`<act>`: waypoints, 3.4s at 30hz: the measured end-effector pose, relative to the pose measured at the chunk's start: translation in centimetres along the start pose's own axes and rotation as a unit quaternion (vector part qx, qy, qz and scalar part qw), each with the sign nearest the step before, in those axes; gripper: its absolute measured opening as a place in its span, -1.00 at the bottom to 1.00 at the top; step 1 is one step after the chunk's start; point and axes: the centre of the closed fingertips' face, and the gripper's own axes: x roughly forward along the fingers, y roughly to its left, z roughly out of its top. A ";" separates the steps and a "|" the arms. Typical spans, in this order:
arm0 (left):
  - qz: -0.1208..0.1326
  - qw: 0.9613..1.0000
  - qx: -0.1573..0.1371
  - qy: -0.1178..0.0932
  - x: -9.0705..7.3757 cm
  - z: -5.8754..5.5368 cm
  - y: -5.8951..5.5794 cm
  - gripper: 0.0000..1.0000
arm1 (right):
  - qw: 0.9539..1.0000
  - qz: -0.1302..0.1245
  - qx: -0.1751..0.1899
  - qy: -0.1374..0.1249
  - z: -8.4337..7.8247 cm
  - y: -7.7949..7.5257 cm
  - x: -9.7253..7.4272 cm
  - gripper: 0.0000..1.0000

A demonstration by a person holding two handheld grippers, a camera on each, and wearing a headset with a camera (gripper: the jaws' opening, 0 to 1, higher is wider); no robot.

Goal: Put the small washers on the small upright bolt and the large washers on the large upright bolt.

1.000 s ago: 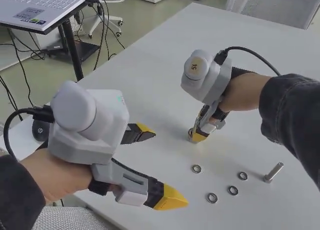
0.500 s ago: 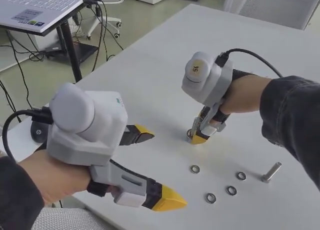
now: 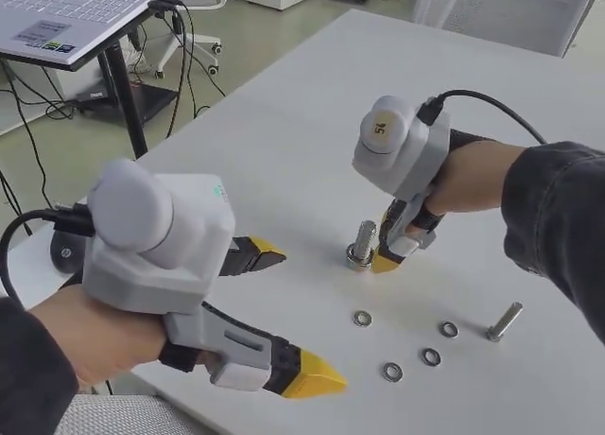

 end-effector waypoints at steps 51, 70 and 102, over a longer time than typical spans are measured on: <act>-0.002 1.000 0.013 -0.002 0.3 0.4 -0.4 0.69 | 1.000 0.014 0.002 -0.006 -1.7 6.8 -0.3 -0.41; 0.001 1.000 0.012 -0.005 0.2 0.5 -0.1 0.69 | 0.999 0.026 -0.025 -0.001 -0.5 7.4 1.6 -0.50; -0.001 1.000 0.012 -0.009 0.2 0.7 -0.2 0.69 | 0.998 0.018 -0.057 0.005 -0.5 7.6 1.9 -0.70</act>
